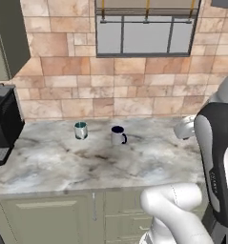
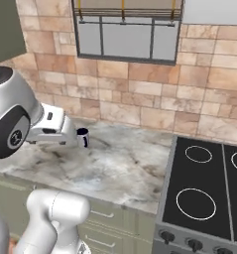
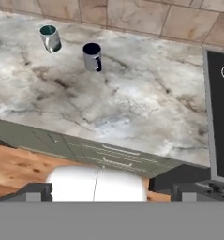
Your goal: Clear the mugs and bowl far away from the sink.
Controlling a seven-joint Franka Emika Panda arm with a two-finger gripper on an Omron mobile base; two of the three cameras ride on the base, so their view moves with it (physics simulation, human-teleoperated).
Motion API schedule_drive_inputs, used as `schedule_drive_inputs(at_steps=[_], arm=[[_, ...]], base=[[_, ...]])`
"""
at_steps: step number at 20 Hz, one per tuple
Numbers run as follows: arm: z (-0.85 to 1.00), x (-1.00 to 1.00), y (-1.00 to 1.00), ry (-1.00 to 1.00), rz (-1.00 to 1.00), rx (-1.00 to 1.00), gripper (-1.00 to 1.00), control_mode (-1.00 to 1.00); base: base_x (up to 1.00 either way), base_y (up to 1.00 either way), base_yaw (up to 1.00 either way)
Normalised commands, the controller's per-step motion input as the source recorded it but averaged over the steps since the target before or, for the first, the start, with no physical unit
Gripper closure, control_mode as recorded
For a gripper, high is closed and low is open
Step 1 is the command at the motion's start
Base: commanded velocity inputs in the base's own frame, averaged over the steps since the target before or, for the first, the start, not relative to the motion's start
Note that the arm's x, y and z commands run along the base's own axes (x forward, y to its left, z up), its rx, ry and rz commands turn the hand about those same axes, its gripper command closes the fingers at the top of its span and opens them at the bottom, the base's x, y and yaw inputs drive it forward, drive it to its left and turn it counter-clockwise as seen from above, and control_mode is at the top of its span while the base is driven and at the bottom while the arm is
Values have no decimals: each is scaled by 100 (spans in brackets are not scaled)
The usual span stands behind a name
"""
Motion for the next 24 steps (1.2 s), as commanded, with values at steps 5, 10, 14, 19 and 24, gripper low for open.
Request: schedule_drive_inputs(at_steps=[5, 10, 14, 19, 24], arm=[[0, 0, 0, 0, 0, 0, -100, 100], [0, 0, 0, 0, 0, 0, -100, 100], [0, 0, 0, 0, 0, 0, -100, 100], [0, 0, 0, 0, 0, 0, -100, 100], [0, 0, 0, 0, 0, 0, -100, 100]], base=[[-27, -17, -61], [-17, -16, -82], [-3, 0, -91], [0, 0, -98], [0, 0, -97]])
